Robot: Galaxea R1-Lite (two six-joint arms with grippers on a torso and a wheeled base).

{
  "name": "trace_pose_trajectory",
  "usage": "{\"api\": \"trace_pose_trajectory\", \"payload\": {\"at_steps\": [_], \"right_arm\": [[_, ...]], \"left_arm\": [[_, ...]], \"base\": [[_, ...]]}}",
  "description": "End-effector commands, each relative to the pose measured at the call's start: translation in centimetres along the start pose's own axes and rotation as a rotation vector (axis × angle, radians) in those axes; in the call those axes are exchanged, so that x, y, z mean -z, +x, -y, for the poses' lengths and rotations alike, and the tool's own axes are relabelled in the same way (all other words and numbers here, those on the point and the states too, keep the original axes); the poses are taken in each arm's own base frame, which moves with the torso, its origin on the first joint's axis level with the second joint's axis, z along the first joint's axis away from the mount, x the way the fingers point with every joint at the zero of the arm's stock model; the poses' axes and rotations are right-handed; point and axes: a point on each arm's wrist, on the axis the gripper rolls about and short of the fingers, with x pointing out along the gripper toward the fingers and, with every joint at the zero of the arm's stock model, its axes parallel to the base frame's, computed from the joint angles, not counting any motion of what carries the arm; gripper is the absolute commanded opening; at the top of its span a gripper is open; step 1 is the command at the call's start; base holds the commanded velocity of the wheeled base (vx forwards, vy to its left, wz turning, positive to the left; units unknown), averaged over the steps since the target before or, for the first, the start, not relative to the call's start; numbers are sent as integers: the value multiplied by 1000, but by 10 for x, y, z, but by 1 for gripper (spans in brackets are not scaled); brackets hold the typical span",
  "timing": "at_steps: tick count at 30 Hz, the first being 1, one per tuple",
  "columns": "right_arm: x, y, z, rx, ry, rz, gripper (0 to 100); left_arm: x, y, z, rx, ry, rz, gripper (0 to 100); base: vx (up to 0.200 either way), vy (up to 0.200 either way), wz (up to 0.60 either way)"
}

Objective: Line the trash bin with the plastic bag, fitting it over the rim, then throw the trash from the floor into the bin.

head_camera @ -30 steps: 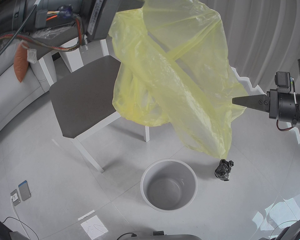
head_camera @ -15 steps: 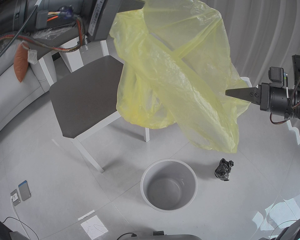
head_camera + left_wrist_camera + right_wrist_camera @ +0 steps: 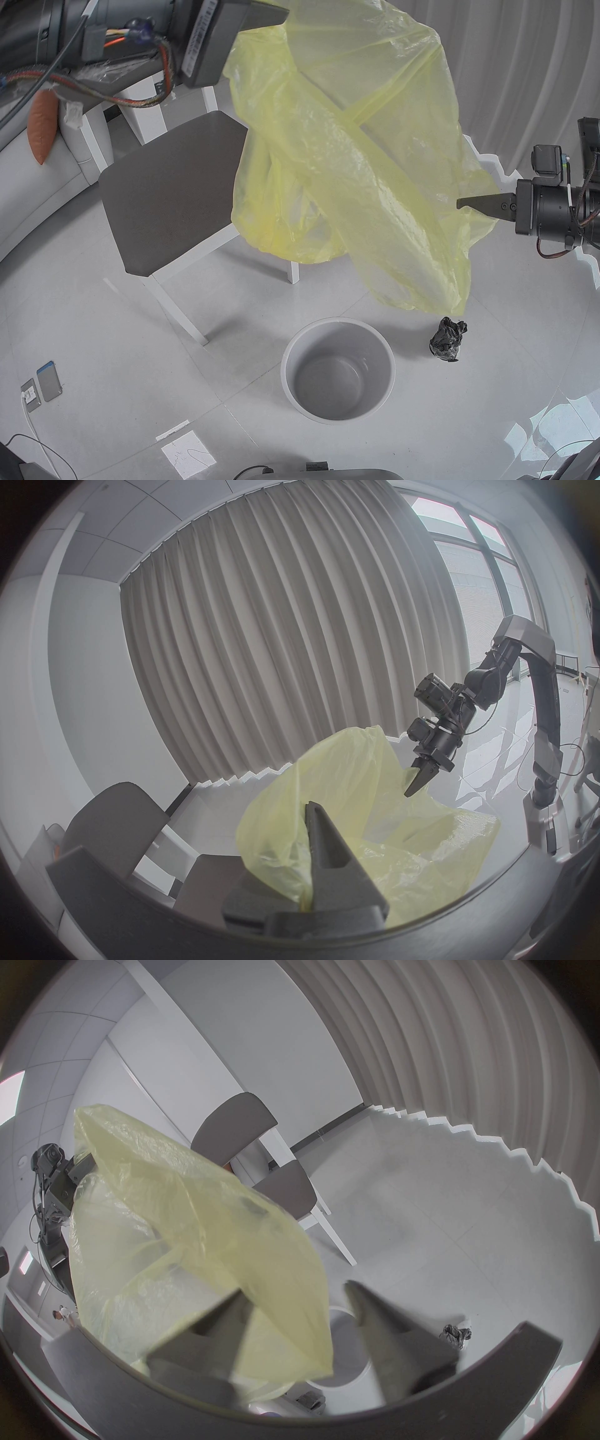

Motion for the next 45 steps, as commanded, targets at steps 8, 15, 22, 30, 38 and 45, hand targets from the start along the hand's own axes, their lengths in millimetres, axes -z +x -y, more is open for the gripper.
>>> {"api": "trace_pose_trajectory", "payload": {"at_steps": [8,15,22,30,38,45], "right_arm": [[2,-12,-4,9,11,-31,0],[16,-18,11,71,4,-73,0],[26,-16,20,108,23,-104,0],[41,-4,24,205,19,-152,0],[60,7,21,187,15,-225,0],[71,14,23,176,-9,-244,0]], "left_arm": [[5,8,2,-12,-51,-16,0],[28,17,22,-134,-333,-142,0],[61,6,40,-165,-546,-206,0],[117,4,58,-190,-636,-221,0],[142,4,76,-156,-639,-249,0],[174,16,101,-130,-678,-341,0]], "base": [[0,0,0],[0,0,0],[0,0,0],[0,0,0],[0,0,0],[0,0,0]]}}
